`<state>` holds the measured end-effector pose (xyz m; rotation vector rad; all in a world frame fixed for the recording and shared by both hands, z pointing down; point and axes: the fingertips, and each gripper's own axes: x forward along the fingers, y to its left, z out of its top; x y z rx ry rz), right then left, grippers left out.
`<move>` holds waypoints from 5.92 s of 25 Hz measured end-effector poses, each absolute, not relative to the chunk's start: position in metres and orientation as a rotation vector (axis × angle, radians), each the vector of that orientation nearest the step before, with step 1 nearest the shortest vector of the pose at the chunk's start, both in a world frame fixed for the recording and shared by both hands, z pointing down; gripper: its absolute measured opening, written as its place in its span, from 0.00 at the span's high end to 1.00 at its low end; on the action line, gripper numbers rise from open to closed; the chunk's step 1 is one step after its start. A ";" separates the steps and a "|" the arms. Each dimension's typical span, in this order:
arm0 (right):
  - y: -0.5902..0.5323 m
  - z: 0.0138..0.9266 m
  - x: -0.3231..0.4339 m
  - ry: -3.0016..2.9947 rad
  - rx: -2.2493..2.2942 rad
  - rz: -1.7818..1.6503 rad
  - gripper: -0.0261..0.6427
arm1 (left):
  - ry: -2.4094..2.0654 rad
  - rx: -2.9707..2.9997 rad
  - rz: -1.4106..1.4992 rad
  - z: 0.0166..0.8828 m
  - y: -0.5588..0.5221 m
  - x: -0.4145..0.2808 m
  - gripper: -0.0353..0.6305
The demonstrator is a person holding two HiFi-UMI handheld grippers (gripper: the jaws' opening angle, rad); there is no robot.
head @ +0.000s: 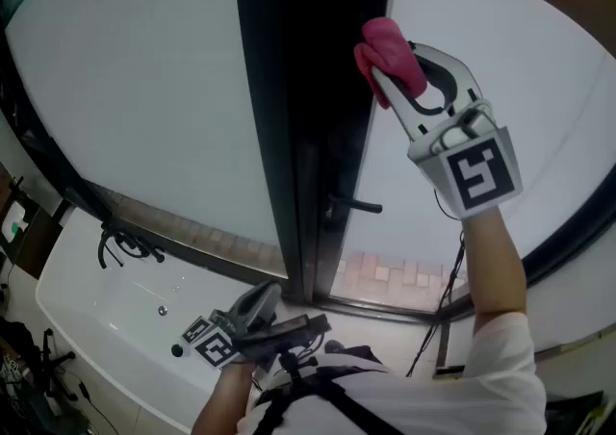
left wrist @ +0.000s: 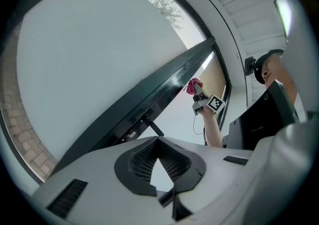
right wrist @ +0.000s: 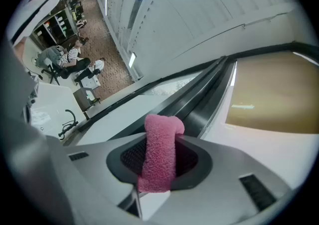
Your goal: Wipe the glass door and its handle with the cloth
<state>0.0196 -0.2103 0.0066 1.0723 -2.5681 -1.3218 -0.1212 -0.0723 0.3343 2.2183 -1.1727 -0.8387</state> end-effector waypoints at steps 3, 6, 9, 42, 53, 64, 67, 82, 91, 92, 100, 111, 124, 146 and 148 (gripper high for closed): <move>-0.219 -0.025 0.021 -2.569 1.110 -1.382 0.80 | -1.191 2.219 -0.848 0.331 -0.078 -0.122 0.96; -0.231 -0.040 0.019 -2.552 1.114 -1.437 0.80 | -1.212 2.219 -0.845 0.339 -0.087 -0.123 0.96; -0.239 -0.048 0.012 -2.516 1.105 -1.486 0.80 | -1.233 2.211 -0.839 0.345 -0.092 -0.125 0.96; -0.258 -0.055 -0.028 -2.057 1.028 -1.819 0.80 | -1.245 2.176 -0.849 0.346 -0.090 -0.119 0.96; -0.256 -0.019 -0.035 -2.014 0.945 -1.786 0.80 | -1.210 2.168 -0.849 0.349 -0.090 -0.111 0.96; -0.255 0.024 -0.035 -1.983 0.874 -1.759 0.80 | -1.199 2.158 -0.846 0.354 -0.089 -0.107 0.96; -0.254 0.032 -0.033 -1.988 0.863 -1.749 0.80 | -1.198 2.159 -0.846 0.354 -0.089 -0.106 0.96; -0.254 0.084 -0.030 -2.014 0.808 -1.678 0.80 | -1.193 2.149 -0.834 0.358 -0.090 -0.103 0.96; -0.253 0.119 -0.030 -2.050 0.772 -1.604 0.80 | -1.187 2.148 -0.836 0.356 -0.089 -0.100 0.96; -0.253 0.124 -0.030 -2.056 0.768 -1.592 0.80 | -1.186 2.149 -0.836 0.356 -0.089 -0.100 0.96; -0.254 0.157 -0.033 -2.086 0.727 -1.522 0.80 | -1.183 2.148 -0.825 0.358 -0.089 -0.099 0.96; -0.255 0.199 -0.033 -2.121 0.684 -1.416 0.80 | -1.187 2.140 -0.818 0.359 -0.090 -0.098 0.96; -0.254 0.251 -0.035 -2.150 0.609 -1.269 0.80 | -1.179 2.131 -0.815 0.363 -0.089 -0.097 0.96; -0.239 0.282 -0.035 -2.271 0.522 -0.954 0.80 | -1.172 2.116 -0.810 0.366 -0.088 -0.095 0.96; -0.235 0.283 -0.030 -2.253 0.543 -0.977 0.80 | -1.172 2.114 -0.808 0.367 -0.087 -0.094 0.96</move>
